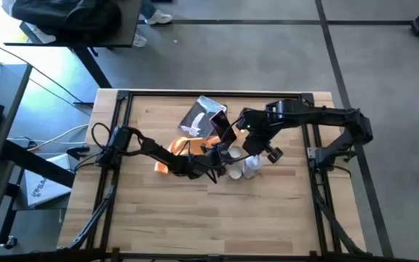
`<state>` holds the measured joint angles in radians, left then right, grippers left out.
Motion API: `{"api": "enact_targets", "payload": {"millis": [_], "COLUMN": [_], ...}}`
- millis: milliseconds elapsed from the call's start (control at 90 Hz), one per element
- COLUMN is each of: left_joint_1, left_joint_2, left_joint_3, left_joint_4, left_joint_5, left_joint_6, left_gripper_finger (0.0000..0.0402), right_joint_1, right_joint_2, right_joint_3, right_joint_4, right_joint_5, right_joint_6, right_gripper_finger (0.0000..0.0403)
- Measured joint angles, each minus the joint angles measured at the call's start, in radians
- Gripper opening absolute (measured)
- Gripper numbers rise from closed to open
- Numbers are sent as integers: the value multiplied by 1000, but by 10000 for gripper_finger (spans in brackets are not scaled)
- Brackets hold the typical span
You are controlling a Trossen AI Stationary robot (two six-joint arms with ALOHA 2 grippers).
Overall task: Apply microfiber cloth
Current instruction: Spray the pink phone using the white spray bottle
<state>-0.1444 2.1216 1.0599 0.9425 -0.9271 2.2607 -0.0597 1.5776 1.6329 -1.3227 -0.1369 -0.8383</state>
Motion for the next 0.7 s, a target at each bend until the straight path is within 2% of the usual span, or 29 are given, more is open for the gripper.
{"api": "enact_targets", "payload": {"millis": [400,511,611,700], "left_joint_1": [8,39,75,110], "left_joint_2": [0,0,0,2], "left_joint_3": [0,0,0,0], "left_joint_4": [0,0,0,29], "left_joint_5": [26,164,348,511], "left_joint_6": [-13,-61,-70,-20], "left_gripper_finger": [10,10,10,10], "right_joint_1": [-5,-5,-5,-5], "right_joint_2": [-1,-3,-3,-3], "right_joint_3": [17,24,24,23], "right_joint_4": [-66,-74,-80,-88], "right_joint_5": [31,32,30,24], "right_joint_6": [95,182,272,350], "right_gripper_finger": [0,0,0,0]}}
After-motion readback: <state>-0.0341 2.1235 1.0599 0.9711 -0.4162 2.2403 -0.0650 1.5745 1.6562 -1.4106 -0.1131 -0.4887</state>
